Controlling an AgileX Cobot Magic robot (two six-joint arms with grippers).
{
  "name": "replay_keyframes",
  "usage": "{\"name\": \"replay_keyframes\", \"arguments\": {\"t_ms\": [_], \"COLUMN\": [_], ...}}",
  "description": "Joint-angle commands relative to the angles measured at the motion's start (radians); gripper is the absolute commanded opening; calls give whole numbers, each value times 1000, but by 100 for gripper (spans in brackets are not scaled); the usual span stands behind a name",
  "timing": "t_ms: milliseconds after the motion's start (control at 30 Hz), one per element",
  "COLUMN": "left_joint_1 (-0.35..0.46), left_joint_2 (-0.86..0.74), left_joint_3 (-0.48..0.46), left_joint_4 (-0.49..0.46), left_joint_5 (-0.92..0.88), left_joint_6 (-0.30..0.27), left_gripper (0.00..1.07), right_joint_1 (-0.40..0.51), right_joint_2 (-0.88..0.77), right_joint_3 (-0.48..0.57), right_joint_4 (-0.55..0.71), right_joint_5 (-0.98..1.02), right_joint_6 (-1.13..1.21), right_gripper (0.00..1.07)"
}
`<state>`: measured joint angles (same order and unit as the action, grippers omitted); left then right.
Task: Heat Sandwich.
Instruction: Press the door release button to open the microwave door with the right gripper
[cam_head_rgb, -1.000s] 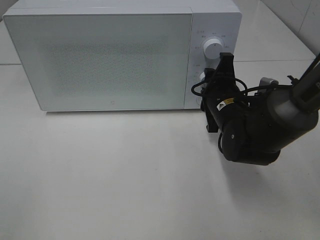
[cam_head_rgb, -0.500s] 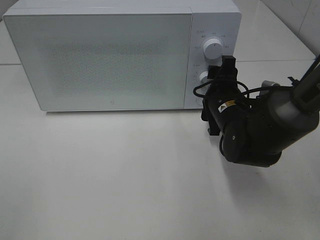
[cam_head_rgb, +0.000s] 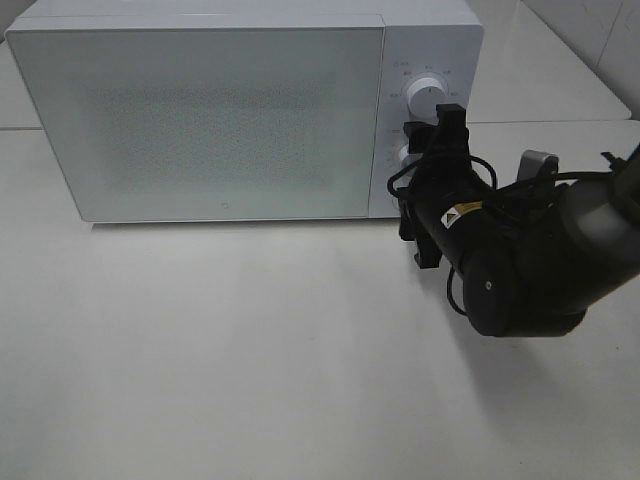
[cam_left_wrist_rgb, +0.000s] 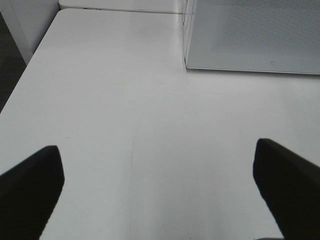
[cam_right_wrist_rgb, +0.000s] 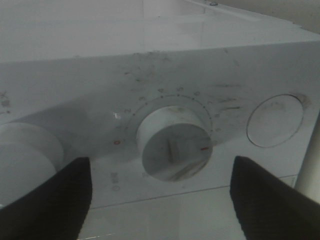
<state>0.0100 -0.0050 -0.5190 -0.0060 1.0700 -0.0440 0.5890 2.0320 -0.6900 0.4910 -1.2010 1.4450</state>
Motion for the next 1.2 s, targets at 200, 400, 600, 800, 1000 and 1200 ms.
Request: {"name": "replay_keyframes", "arguments": {"t_ms": [200, 400, 600, 800, 1000, 1200], "left_joint_1": [2, 2, 2, 2, 2, 2], "left_joint_2": [-23, -23, -23, -23, -23, -23], "left_joint_3": [1, 1, 1, 1, 1, 1], "left_joint_4": [-9, -9, -9, -9, -9, -9], "left_joint_5": [1, 1, 1, 1, 1, 1], "left_joint_6": [3, 3, 3, 3, 3, 3], "left_gripper": [98, 98, 98, 98, 98, 98], "right_joint_1": [-5, -5, -8, -8, -8, -8], "right_joint_2": [-94, -206, -319, -408, -496, -521], "right_joint_3": [138, 230, 239, 236, 154, 71], "right_joint_4": [-32, -83, -109, -107, -109, -109], "right_joint_5": [-1, 130, 356, 521, 800, 1038], "right_joint_6": [-1, -45, -314, -536, -1018, -1341], "right_gripper": [76, 76, 76, 75, 75, 75]}}
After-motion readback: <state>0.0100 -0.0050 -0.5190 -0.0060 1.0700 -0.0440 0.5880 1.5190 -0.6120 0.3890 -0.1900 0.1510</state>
